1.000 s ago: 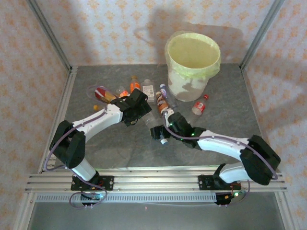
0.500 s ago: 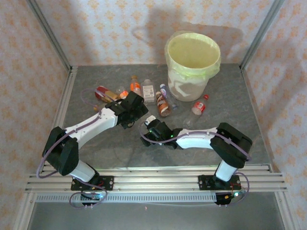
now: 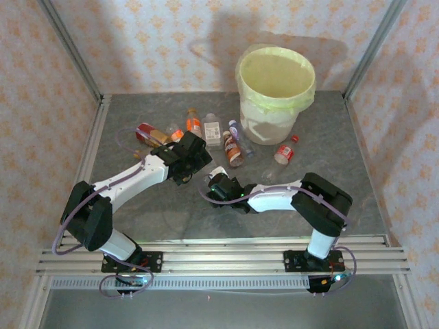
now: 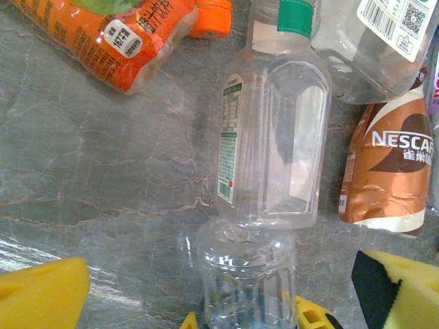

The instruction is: Put the plastic bottles in the bin

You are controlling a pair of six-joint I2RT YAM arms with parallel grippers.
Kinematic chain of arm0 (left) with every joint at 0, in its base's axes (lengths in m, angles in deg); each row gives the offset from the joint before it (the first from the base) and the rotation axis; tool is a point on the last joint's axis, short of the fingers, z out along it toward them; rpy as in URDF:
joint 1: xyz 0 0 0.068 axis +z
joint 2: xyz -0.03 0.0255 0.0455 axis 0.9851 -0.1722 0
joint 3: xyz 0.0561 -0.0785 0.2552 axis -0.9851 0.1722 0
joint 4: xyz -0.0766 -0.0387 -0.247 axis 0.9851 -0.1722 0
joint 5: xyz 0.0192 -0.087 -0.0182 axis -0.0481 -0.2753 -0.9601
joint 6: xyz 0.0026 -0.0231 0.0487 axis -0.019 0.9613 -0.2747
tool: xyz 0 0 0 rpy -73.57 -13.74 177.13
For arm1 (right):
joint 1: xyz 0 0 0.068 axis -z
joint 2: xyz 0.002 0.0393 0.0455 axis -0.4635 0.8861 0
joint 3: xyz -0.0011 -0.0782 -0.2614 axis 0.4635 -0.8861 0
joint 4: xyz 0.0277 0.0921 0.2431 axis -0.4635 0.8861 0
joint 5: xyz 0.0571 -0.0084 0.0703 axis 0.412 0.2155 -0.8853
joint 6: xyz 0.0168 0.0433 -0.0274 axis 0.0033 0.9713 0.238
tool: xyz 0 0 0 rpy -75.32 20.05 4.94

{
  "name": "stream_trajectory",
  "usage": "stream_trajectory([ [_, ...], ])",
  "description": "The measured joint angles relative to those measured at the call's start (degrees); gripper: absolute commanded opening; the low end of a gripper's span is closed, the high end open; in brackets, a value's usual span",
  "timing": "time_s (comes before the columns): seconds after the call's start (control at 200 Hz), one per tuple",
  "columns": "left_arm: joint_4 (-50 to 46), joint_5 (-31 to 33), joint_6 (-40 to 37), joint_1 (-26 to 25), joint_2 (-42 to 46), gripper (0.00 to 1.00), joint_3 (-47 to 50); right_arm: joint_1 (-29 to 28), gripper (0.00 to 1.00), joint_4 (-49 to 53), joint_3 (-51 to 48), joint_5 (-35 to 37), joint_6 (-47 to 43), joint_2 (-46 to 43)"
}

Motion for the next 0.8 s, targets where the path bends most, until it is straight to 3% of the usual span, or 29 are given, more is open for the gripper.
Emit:
stream_trajectory([
  [0.22, 0.0, -0.5, -0.7, 0.0, 0.0, 1.0, 0.0, 0.0, 0.63, 1.2, -2.0, 0.1, 0.9, -4.9],
  [0.51, 0.1, -0.7, -2.8, 0.0, 0.0, 1.0, 0.0, 0.0, 0.53, 3.1, -5.2, -1.5, -0.5, -17.9],
  [0.801, 1.5, 0.8, -4.3, 0.1, 0.9, 1.0, -0.5, 0.2, 0.51, 7.1, -4.7, 0.9, -2.5, -26.4],
])
